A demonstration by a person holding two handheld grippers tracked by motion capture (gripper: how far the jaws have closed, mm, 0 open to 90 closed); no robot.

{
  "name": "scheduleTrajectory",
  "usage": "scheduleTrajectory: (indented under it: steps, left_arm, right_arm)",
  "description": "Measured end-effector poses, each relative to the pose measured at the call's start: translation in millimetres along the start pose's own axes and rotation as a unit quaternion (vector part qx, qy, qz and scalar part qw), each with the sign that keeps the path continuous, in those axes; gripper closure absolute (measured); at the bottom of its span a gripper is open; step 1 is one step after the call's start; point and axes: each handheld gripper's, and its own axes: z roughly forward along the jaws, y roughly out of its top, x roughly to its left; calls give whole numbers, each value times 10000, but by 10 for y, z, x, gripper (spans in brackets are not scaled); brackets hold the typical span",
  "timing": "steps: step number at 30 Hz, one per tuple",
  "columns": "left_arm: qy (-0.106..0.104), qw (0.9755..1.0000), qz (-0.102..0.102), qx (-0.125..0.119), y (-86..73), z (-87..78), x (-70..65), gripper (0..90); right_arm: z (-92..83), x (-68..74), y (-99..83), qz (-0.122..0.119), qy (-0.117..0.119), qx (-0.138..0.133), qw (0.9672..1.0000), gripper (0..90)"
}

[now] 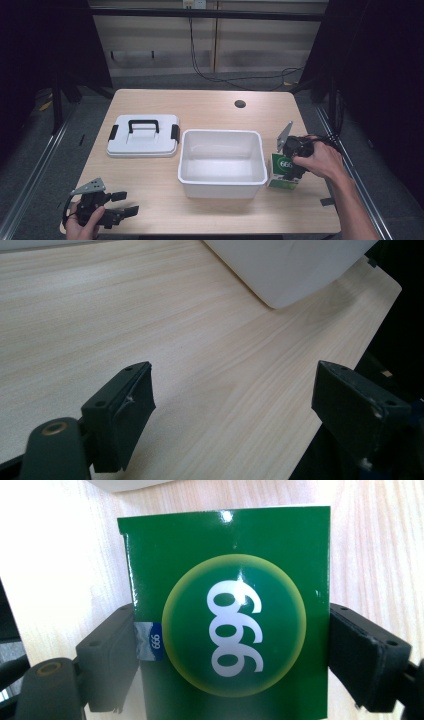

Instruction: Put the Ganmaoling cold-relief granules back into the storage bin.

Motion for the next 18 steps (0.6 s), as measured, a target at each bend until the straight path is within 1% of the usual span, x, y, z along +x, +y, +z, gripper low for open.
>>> scheduleTrajectory:
  steps: [1,4,7,9,10,11,13,14,16,17,18]
  left_arm:
    - [2,10000,4,-1,0,0,1,170]
    - [11,10000,6,-5,0,-2,2,170]
    - [6,10000,0,-10,-1,-3,1,171]
    - [12,10000,-10,-17,-3,-8,1,171]
    - [19,10000,-2,-24,-3,-10,0,170]
    - [14,10000,-8,-41,-3,-11,-1,171]
    - [26,10000,-6,-40,-4,-11,0,170]
    - [13,10000,-10,-15,-4,-9,0,171]
    - [8,10000,-9,-14,-4,-6,0,171]
    - [3,10000,10,-14,-3,-8,0,171]
    - [4,10000,2,-27,-4,-11,1,171]
  right_arm:
    - [-10,-3,-23,-29,3,-44,10000,148]
    - [-42,10,-73,88,-5,-69,9999,148]
    - [-72,18,-132,146,11,-232,9996,149]
    - [-95,30,-161,211,3,-285,9994,149]
    - [-107,32,-171,228,39,-310,9993,149]
    - [-119,31,-184,221,21,-342,9992,149]
    - [-148,31,-216,246,17,-527,9983,149]
    - [-167,40,-230,307,30,-582,9978,149]
    - [-199,54,-261,366,-3,-610,9975,150]
    - [-216,61,-283,413,41,-648,9970,150]
    - [-229,69,-298,443,28,-683,9967,150]
